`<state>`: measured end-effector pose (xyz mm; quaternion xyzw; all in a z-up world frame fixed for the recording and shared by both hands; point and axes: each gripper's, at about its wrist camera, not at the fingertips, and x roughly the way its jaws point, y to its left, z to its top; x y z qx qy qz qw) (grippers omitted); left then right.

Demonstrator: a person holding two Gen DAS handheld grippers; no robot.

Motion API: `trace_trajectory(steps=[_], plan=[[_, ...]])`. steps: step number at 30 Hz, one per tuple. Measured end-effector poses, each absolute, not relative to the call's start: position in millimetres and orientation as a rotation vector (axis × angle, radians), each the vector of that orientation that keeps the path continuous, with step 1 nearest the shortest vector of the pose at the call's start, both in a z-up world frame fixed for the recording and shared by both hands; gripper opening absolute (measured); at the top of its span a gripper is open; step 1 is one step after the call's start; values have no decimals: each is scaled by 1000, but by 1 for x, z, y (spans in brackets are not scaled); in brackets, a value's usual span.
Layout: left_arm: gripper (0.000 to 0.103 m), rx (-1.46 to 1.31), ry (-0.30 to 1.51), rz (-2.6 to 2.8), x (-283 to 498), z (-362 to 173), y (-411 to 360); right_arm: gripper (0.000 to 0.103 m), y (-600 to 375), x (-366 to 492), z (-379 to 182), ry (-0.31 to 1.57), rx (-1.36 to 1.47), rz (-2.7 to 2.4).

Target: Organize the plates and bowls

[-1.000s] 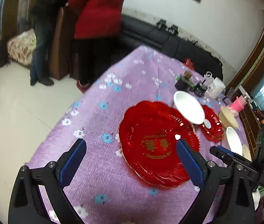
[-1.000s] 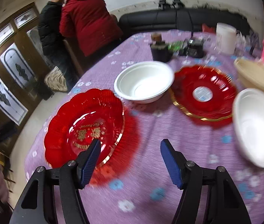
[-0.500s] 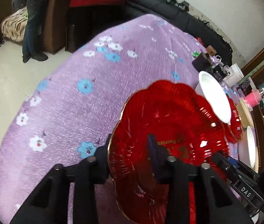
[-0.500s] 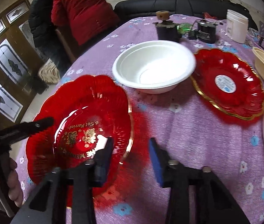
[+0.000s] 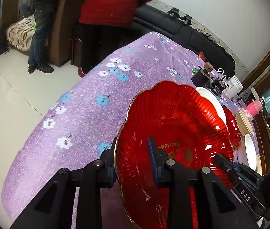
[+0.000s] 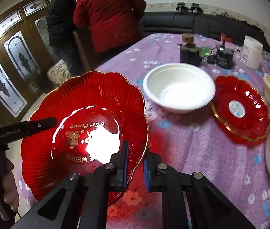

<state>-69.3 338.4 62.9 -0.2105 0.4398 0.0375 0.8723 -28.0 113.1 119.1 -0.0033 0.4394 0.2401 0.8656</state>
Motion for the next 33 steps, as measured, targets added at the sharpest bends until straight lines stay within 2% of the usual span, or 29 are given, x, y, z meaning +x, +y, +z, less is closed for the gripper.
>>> trace_trajectory(steps=[10, 13, 17, 21, 26, 33], plan=[[31, -390, 1010, 164, -58, 32, 338, 17, 110, -23, 86, 971, 21, 504], [47, -379, 964, 175, -70, 48, 337, 18, 102, -29, 92, 956, 32, 507], [57, -353, 883, 204, -97, 75, 328, 21, 86, -44, 108, 892, 37, 498], [69, -357, 816, 169, -126, 97, 310, 29, 58, -64, 116, 862, 97, 501], [74, -326, 750, 100, -152, 120, 274, 30, 28, -87, 115, 843, 165, 490], [74, -266, 683, -6, -171, 154, 221, 31, -18, -114, 109, 840, 252, 455]])
